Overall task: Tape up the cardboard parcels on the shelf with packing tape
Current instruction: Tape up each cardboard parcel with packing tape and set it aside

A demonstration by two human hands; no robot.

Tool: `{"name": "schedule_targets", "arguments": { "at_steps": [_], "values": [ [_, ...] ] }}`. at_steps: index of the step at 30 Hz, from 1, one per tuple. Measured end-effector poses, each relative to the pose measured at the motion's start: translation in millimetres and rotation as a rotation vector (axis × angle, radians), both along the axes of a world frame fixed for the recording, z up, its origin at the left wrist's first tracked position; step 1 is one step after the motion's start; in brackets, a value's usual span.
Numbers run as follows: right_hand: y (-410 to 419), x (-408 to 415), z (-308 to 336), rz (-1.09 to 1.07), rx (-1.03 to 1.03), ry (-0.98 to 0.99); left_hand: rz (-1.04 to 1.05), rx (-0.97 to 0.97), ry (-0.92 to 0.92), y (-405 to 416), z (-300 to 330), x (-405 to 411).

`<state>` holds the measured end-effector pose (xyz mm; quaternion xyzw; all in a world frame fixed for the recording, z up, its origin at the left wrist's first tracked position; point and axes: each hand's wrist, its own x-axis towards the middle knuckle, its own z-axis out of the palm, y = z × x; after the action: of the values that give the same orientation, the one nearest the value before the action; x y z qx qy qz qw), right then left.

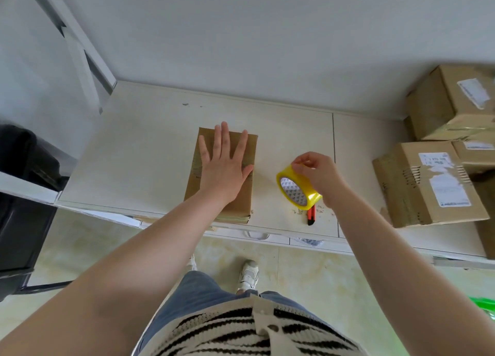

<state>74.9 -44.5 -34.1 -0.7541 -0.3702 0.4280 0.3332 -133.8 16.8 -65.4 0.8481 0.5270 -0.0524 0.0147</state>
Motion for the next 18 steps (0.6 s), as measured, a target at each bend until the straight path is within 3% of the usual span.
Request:
{"name": "schedule_targets", "arguments": {
  "at_steps": [1,3,5,7,12,18],
  "values": [
    [-4,0,2,-0.04,0.007,0.032,-0.054,0.075,-0.031,-3,4,3],
    [-10,-4,7,-0.09,0.035,0.071,-0.17,0.131,-0.301,-14,12,14],
    [-14,-11,12,-0.139,0.074,0.11,-0.105,-0.039,-0.713,-25,22,30],
    [-16,-19,16,-0.181,0.099,0.138,0.105,-0.324,-0.94,-32,32,46],
    [-19,-32,24,-0.194,0.136,0.145,0.459,-0.546,-1.196,-29,45,61],
    [-20,-45,23,-0.252,0.202,0.15,0.664,-0.722,-1.269,-21,51,59]
  ]
}}
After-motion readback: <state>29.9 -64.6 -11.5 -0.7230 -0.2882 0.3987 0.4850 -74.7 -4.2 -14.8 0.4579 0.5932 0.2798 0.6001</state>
